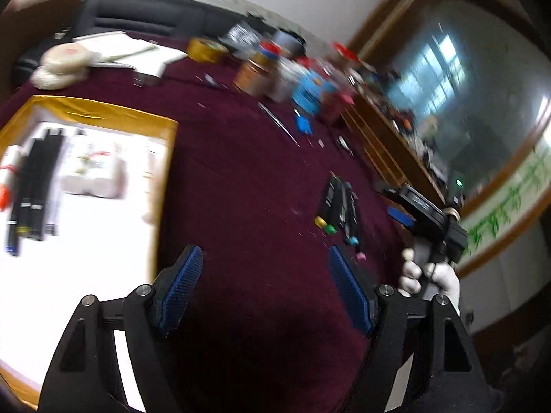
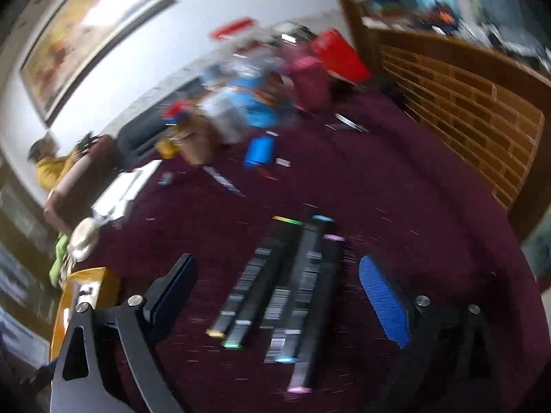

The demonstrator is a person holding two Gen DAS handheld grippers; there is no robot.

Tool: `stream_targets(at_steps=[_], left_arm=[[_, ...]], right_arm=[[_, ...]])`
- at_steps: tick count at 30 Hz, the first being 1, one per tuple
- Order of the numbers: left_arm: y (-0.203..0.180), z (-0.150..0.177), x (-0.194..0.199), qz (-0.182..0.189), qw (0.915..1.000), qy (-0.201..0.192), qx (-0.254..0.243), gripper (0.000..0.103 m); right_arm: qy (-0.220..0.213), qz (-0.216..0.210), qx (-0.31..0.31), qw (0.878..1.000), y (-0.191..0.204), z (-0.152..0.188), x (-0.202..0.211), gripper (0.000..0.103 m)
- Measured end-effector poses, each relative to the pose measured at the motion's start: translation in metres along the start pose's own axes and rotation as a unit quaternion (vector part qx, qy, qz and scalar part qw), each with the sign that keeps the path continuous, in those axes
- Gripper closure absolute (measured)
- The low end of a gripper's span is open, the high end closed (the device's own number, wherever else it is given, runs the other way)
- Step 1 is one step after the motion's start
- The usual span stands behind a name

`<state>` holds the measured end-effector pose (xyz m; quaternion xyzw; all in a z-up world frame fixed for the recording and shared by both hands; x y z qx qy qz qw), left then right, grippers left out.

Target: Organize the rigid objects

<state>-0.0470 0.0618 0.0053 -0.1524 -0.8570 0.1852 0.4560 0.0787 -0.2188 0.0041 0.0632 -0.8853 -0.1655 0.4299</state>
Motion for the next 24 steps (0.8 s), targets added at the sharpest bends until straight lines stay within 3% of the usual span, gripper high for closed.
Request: stream_targets(at_steps=[1,5,7,9,11,12,13,20,24], left_arm=[[-0.007,0.002,-0.007,-0.001,1.0000,0.007,-0.005,0.028],[-0.032,0.007,-0.038,-0.014,0.9988,0.037,-0.030,0.028],[-0.043,0.006,-0.051,-0.023,0.9977,0.046,-0.045,0.028],[-0.050,0.004,-0.063,-0.031,0.9967,0.052,-0.054,0.028],[-0.056,0.000,-0.074,-0.038,0.9957,0.058,-0.062,0.028],[-0.059,-0.002,-0.080,-0.042,0.9951,0.060,-0.067,0.028],[-0.062,-0.005,-0.086,-0.047,0.9942,0.062,-0.074,0.028],[-0.095,-0.024,-0.148,-0.071,0.9846,0.071,-0.143,0.028],[-0.124,-0.035,-0.197,-0.090,0.9632,0.075,-0.242,0.029]], right_arm=[[0.006,0.003,-0.003,1.000,-0.007,0.002,-0.006,0.018],[0.048,-0.021,-0.011,0.999,-0.019,0.016,-0.031,0.047],[0.056,-0.019,-0.005,0.998,-0.022,0.026,-0.035,0.057],[0.067,-0.015,0.002,0.998,-0.025,0.032,-0.041,0.074],[0.061,-0.025,-0.001,0.998,-0.029,0.034,-0.037,0.076],[0.054,-0.019,-0.004,0.998,-0.032,0.034,-0.034,0.082],[0.045,-0.006,-0.004,0.999,-0.039,0.034,-0.031,0.082],[0.045,-0.046,-0.029,0.997,-0.047,0.036,-0.031,0.081],[0.044,-0.052,-0.033,0.997,-0.049,0.036,-0.032,0.081]])
Point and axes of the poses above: each gripper's, at about its wrist camera, not at the fingertips, and x roughly against the way its jaws point, y to its left, z to its underside, the point moved 9 cm from there along -x, roughly the way its jaws point, and after that the axes turned 6 degrees about y, right-handed, at the moved point
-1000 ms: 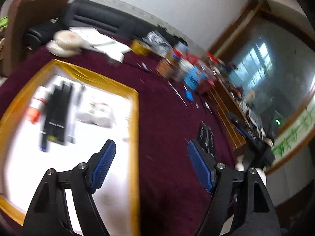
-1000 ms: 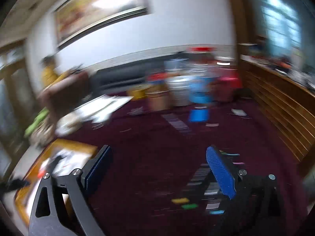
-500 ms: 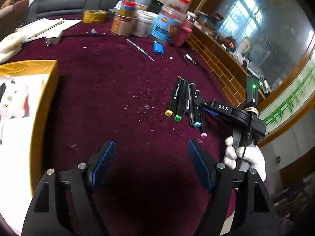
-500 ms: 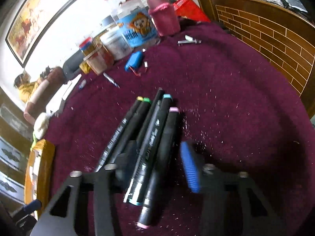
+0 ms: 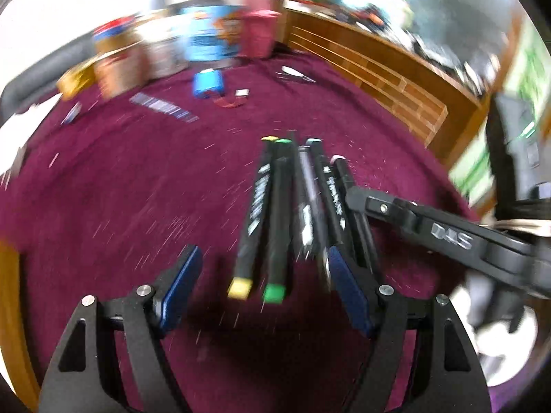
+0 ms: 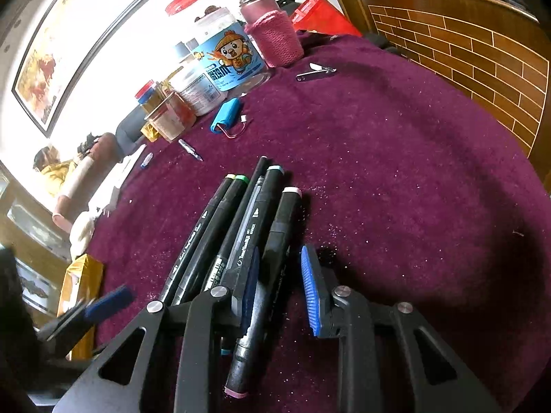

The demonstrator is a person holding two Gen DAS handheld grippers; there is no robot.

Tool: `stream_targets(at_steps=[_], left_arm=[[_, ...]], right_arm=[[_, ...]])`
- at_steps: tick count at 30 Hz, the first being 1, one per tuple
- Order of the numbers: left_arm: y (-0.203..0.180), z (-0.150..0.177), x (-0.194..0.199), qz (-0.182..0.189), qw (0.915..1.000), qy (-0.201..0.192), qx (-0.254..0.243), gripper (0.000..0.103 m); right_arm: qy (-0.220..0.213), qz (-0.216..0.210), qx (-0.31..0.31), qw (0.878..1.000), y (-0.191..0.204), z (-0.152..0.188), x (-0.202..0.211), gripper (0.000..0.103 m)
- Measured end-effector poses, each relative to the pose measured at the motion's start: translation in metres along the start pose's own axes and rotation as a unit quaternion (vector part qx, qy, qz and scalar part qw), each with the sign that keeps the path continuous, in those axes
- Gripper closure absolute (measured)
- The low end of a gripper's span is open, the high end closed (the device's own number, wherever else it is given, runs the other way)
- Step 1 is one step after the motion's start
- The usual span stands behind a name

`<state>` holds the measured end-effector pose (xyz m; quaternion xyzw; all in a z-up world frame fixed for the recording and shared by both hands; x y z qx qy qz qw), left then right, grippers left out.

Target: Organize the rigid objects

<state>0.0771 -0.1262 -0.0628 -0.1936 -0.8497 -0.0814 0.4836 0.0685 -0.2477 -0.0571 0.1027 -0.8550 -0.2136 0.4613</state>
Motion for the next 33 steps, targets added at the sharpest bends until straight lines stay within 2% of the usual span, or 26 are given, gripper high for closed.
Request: stream_targets(at_steps=[2,3,4,8,11,14,16,18,20,24,27,28,33], left_arm=[[-0.008,-0.006,-0.016,-0.004,0.9993,0.008,-0.035,0.027],[-0.009,-0.008,-0.022,-0.002,0.9989,0.011,-0.045,0.034],[-0.008,-0.008,-0.022,-0.007,0.9989,0.009,-0.045,0.046],[0.000,0.004,-0.006,0.015,0.9994,0.010,-0.029,0.054],[0.016,0.029,0.011,0.008,0.9997,0.016,-0.017,0.054],[0.026,0.067,0.034,0.010,0.9996,0.023,0.014,0.054],[0.025,0.091,0.047,0.019,0.9987,0.032,0.034,0.053],[0.025,0.107,0.063,0.047,0.9968,0.033,0.056,0.052],[0.032,0.112,0.078,0.069,0.9939,0.013,0.085,0.050],[0.054,0.109,0.077,0.039,0.9935,-0.001,0.107,0.050],[0.057,0.112,0.065,0.028,0.9942,0.006,0.103,0.047],[0.058,0.110,0.065,0.027,0.9944,-0.004,0.102,0.047],[0.062,0.103,0.058,0.013,0.9958,-0.004,0.090,0.047]], right_arm=[[0.000,-0.005,-0.004,1.000,-0.001,0.000,-0.001,0.081],[0.000,-0.007,-0.005,1.000,-0.001,0.000,-0.001,0.081],[0.000,-0.008,-0.006,1.000,-0.001,0.000,-0.001,0.081],[0.000,-0.011,-0.011,1.000,-0.002,-0.001,-0.001,0.081],[0.000,-0.013,-0.014,1.000,-0.003,0.000,-0.001,0.081],[0.000,-0.014,-0.014,1.000,-0.003,-0.001,-0.001,0.080],[-0.001,-0.014,-0.014,1.000,-0.003,-0.002,-0.002,0.080],[-0.001,-0.017,-0.013,1.000,-0.002,-0.002,-0.002,0.075],[-0.003,-0.018,-0.008,1.000,0.000,-0.002,-0.001,0.073],[-0.008,-0.006,0.007,1.000,0.004,-0.001,-0.002,0.070],[-0.012,0.005,0.017,1.000,0.006,0.000,-0.002,0.069],[-0.012,0.007,0.018,1.000,0.007,0.001,-0.002,0.069],[-0.016,0.012,0.021,1.000,0.008,0.001,-0.002,0.069]])
Point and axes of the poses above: each gripper's, at about its wrist camera, not at the fingertips, and x roughly against the way its jaws point, y to its left, z to its underside, the point moved 9 cm from there along -x, roughly the way its jaws point, and after that the axes turned 6 degrees about y, right-handed, at the moved point
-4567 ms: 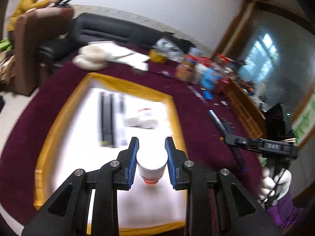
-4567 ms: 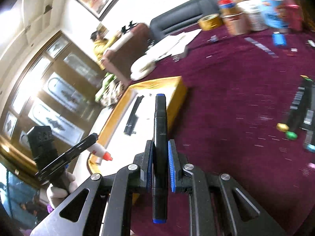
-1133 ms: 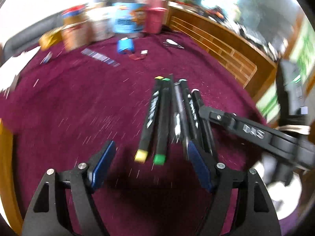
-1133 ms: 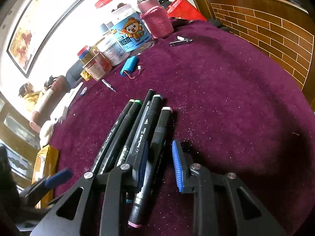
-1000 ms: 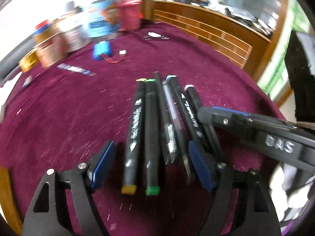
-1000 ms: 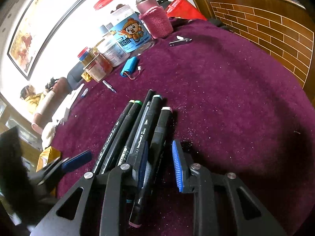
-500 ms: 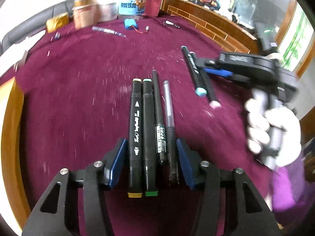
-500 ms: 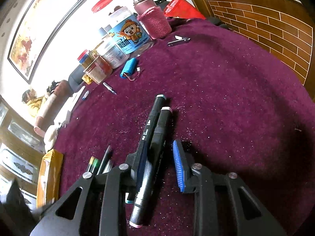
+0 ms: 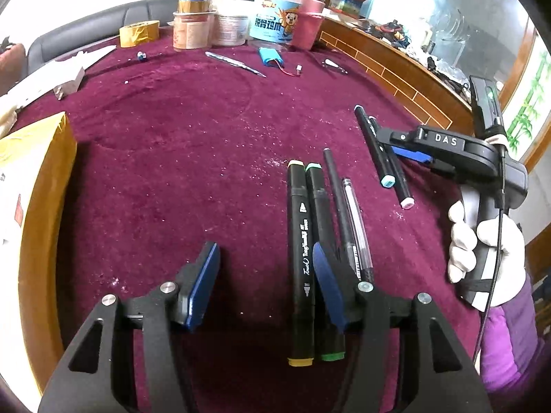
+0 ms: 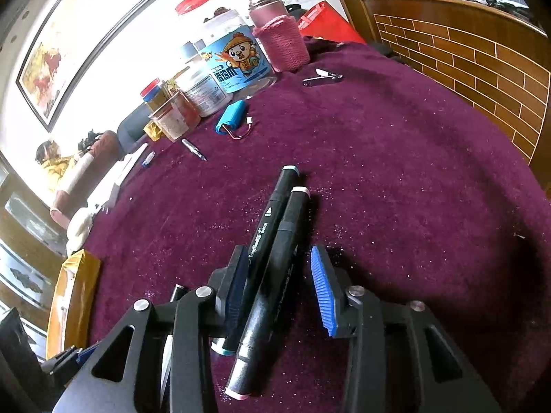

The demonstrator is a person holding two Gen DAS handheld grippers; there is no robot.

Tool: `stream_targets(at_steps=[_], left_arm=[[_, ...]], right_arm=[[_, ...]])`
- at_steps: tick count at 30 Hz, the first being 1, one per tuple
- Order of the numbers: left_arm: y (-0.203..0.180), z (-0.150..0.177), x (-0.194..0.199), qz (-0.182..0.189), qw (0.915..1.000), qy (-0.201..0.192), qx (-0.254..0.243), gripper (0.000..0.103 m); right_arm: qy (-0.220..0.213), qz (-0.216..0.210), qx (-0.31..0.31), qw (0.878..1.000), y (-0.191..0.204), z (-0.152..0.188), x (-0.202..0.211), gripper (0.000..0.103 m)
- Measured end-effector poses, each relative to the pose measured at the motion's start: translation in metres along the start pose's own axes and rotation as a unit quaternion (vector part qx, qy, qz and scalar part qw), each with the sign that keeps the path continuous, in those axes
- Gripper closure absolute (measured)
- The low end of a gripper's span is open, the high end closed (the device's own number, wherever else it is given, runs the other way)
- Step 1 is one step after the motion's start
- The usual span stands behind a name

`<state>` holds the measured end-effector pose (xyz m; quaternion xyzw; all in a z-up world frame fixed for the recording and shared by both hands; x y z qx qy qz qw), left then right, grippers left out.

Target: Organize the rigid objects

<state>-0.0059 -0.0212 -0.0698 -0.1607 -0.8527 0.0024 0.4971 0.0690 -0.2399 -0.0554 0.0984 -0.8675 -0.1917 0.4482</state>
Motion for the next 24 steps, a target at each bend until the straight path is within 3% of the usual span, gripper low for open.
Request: stream_targets(at_steps=[5,9,11,13,15,19,24], left_arm=[[-0.017,0.006,-0.007,-0.060,0.9960,0.010,-0.066,0.048],[-0.028,-0.003,-0.016,-0.066,0.9941,0.012,-0.085,0.050],[-0.034,-0.004,-0.017,-0.052,0.9945,0.010,-0.091,0.065],[-0.037,-0.003,-0.014,-0.029,0.9954,0.008,-0.092,0.091],[-0.036,0.001,-0.008,0.029,0.9978,0.006,-0.059,0.091],[-0.025,0.009,0.014,0.090,0.9957,-0.023,-0.006,0.091],[-0.007,0.015,0.052,0.121,0.9898,-0.066,0.035,0.091]], right_arm=[[-0.001,0.004,0.007,1.000,0.003,0.000,0.000,0.066],[-0.001,0.001,0.005,1.000,0.003,0.001,0.000,0.066],[-0.002,-0.002,0.004,1.000,0.003,0.001,0.000,0.065],[-0.002,-0.008,0.003,1.000,0.003,0.001,0.000,0.064],[-0.003,-0.013,0.000,1.000,0.003,0.000,0.000,0.063],[-0.004,-0.017,-0.003,1.000,0.003,0.000,0.000,0.063],[-0.004,-0.014,-0.001,1.000,0.002,0.000,0.000,0.063]])
Point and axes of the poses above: each gripper's, at about its wrist camera, not at the fingertips, and x roughly against the way its jaws point, y to its left, z to its underside, the point moved 9 cm from there along -x, roughly the way its jaws point, and after that the axes turned 6 degrees about y, right-handed, at the moved point
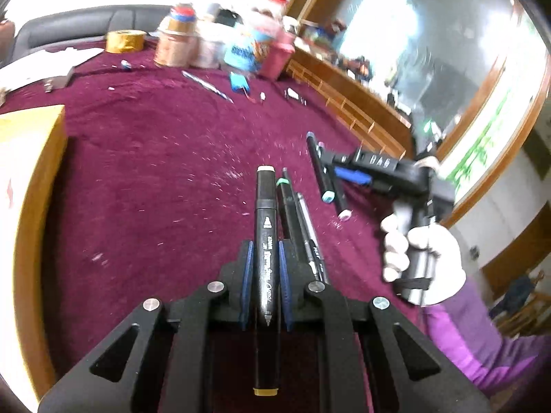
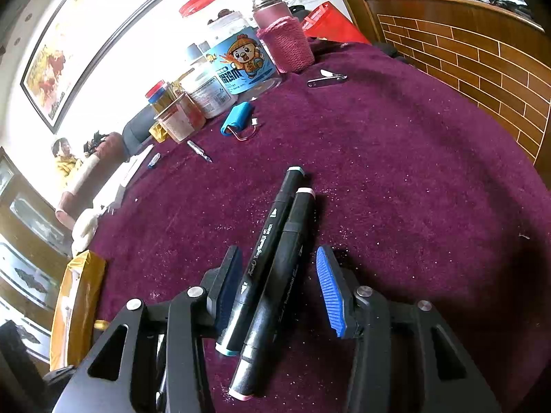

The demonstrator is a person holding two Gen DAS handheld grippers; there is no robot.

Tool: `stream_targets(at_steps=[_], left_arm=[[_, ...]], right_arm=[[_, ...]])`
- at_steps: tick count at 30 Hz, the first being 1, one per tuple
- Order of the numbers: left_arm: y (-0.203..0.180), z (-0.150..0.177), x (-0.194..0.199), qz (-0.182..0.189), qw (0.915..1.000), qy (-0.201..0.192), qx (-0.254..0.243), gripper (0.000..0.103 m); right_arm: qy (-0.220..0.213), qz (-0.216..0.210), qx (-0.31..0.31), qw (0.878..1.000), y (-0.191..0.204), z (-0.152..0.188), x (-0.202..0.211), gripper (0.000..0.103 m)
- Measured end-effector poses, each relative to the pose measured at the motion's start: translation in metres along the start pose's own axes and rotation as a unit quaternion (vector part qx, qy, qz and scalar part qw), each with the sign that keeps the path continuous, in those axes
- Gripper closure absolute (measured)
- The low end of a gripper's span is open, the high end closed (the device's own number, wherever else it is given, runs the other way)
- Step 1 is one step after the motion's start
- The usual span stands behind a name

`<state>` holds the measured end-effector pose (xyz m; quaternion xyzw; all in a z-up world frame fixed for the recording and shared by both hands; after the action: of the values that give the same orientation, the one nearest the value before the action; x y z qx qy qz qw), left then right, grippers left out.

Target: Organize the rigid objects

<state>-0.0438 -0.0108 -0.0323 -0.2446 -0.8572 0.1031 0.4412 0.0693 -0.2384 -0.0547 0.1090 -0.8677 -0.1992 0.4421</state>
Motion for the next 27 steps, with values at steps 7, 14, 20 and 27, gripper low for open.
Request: stream_targets(at_steps=[7,14,20,27], left_arm=[[0.007,0.001,0.052,0.021,0.9981,-0.055,0.017,0.091],[0.024,0.009,0.086,0.028,0.9956,-0.085,0.025,0.091],[0.047,0.018,0.095,0.044,0.9925,-0.095,0.063,0.091],[0.059,0.026,0.109,0.047,0.9904,-0.108,0.072,0.091]], right_arm=[[-0.001,0.015,0.008,1.000,0.002,0.000,-0.001,0.063],[-0.022,0.052,0.014,0.998,0.023,0.014,0.039,0.063],[0.009,-0.033,0.085,0.996,0.098,0.053,0.054,0.063],[0.103,-0.188,0.056,0.975,0.145,0.084,0.034,0.063]])
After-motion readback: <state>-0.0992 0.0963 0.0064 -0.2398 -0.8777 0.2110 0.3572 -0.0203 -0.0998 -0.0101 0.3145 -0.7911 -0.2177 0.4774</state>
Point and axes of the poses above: each gripper's, at about its wrist camera, not at the fingertips, and x roughly against the way its jaws point, y to its left, z to its underside, the point moved 9 cm from there along -x, roughly the way its jaws point, and after that the axes turned 6 degrees about y, right-handed, at the moved point
